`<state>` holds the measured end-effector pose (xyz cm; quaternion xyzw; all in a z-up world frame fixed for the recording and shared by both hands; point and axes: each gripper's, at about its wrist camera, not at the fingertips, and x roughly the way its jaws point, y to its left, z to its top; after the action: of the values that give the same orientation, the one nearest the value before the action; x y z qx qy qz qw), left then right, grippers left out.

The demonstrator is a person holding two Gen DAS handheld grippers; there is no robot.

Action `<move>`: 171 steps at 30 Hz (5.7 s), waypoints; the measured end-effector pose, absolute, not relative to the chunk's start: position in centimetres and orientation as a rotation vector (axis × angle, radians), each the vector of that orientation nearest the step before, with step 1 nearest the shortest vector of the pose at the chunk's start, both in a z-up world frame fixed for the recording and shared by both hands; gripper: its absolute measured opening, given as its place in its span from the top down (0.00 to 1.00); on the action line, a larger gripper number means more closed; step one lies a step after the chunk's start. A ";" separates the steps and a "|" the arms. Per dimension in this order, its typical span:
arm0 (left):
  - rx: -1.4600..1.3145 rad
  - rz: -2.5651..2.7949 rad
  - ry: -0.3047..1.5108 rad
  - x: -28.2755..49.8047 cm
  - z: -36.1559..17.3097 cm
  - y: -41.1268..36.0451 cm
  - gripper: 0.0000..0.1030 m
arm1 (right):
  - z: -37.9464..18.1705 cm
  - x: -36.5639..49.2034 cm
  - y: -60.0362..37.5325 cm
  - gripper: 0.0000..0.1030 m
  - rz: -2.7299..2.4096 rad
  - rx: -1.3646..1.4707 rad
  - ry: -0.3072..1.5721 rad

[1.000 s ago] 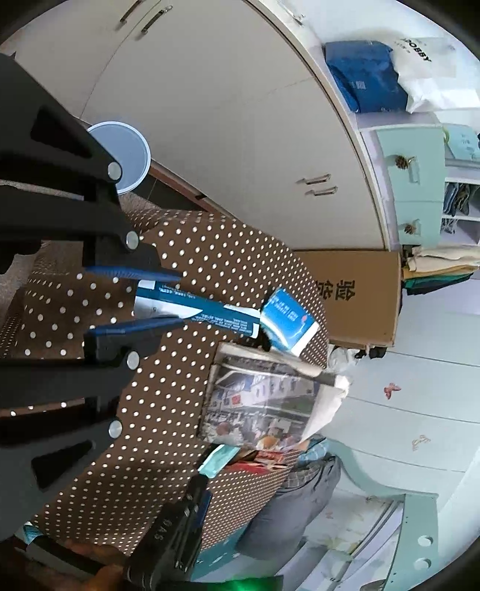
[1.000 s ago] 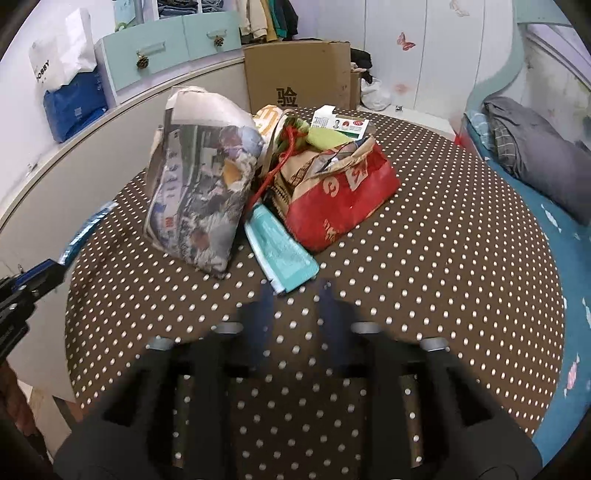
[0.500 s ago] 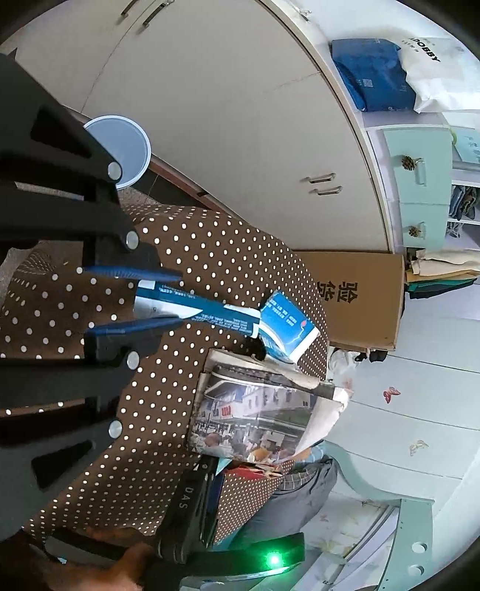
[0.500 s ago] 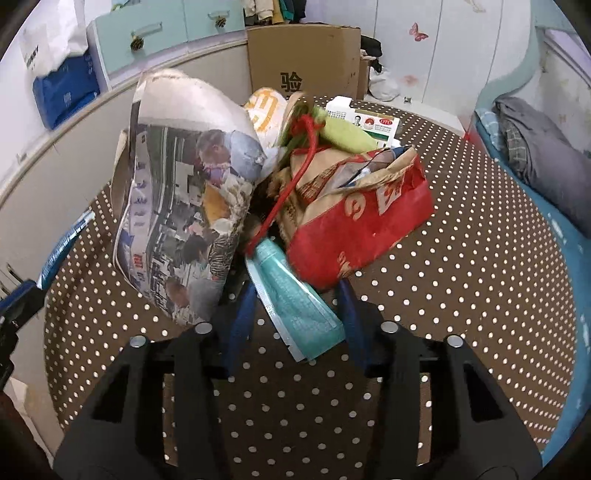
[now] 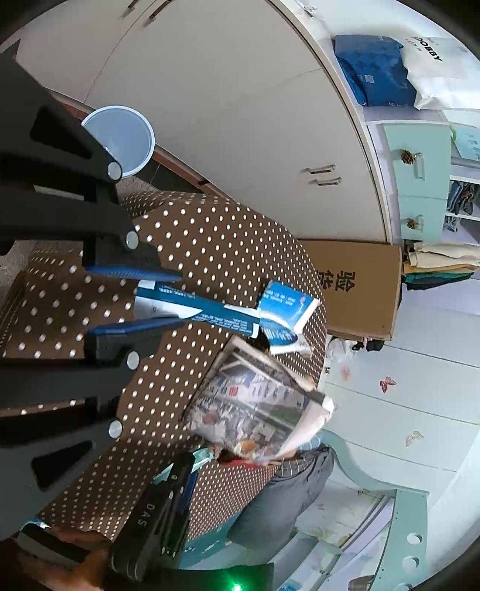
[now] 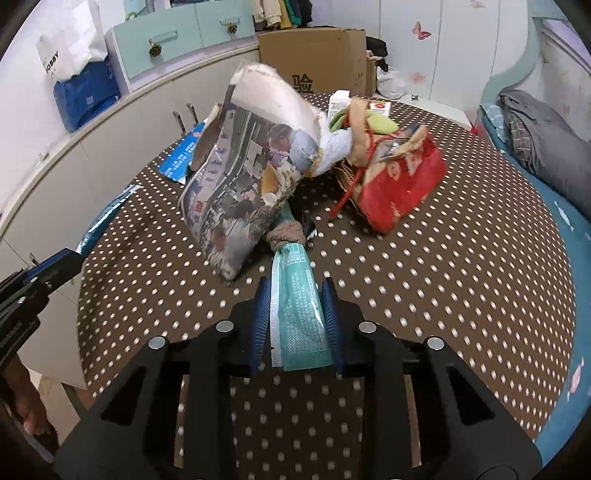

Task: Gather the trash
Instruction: 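Grasp the blue strip with the left tool while the right tool grasps the teal packet, then carry both items to the wastebasket and open both tools to drop them, then move both tools back over the table, then grasp the newspaper bag with the left tool while the right tool grasps the blue-white box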

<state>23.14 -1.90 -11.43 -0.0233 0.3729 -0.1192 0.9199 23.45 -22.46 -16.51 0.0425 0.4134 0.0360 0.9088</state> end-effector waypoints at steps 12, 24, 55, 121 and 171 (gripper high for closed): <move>-0.047 -0.300 0.763 20.7 -11.0 -2.9 0.81 | -16.5 18.9 -22.5 0.65 0.079 0.110 0.866; -0.047 -0.296 0.770 19.9 -11.3 -2.4 0.81 | -17.5 21.8 -21.8 0.82 0.039 0.086 0.866; -0.247 0.012 0.787 20.1 -14.0 17.6 0.81 | -14.7 23.0 3.1 0.84 0.533 0.057 0.703; -0.233 0.044 0.738 26.1 -10.6 15.8 0.32 | -12.5 27.4 0.0 0.39 0.351 0.176 0.574; 0.002 -0.298 0.594 24.0 -5.1 -10.9 0.95 | -14.4 22.6 -28.4 0.27 0.088 0.343 0.652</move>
<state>24.02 -10.93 -5.07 0.0008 0.2914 -0.1463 0.9454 22.61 -28.44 -14.43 0.1678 0.3185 0.0430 0.9320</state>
